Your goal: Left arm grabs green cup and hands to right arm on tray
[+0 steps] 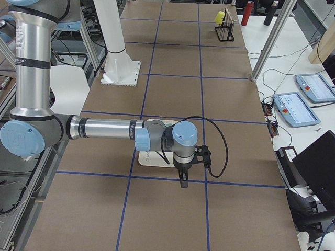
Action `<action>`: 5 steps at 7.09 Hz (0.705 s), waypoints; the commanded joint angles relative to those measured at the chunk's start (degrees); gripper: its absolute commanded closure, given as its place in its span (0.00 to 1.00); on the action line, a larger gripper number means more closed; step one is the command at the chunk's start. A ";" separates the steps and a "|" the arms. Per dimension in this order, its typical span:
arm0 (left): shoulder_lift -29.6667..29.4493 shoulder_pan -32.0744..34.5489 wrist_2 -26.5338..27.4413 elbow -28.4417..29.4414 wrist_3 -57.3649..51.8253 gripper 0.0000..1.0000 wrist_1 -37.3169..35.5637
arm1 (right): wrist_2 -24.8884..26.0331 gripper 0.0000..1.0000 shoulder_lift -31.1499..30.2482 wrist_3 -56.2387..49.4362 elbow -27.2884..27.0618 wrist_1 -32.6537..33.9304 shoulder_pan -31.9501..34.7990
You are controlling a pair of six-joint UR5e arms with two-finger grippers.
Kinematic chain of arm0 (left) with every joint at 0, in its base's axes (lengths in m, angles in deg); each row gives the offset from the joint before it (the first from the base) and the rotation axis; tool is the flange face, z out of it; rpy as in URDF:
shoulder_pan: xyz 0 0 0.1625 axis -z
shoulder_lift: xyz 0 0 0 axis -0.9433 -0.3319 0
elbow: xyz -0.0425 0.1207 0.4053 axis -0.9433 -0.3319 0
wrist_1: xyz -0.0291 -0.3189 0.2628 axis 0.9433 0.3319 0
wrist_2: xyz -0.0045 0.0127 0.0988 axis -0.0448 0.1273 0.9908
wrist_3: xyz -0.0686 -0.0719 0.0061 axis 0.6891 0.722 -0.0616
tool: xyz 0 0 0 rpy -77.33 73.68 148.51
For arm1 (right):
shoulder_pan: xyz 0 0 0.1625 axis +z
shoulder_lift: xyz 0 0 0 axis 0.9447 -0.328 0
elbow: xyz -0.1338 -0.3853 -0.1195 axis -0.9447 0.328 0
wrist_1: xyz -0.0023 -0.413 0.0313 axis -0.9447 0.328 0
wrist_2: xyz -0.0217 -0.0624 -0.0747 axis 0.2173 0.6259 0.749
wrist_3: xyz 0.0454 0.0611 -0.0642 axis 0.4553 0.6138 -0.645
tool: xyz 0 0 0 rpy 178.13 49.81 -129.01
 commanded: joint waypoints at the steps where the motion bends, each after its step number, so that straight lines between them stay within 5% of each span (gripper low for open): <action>1: -0.03 0.00 -0.07 0.01 0.00 0.00 0.00 | -0.06 0.00 0.35 0.09 0.05 0.07 -0.08; 5: -0.11 -0.26 -0.42 0.18 0.00 0.00 0.00 | 0.03 0.00 1.05 0.09 0.22 0.07 -0.52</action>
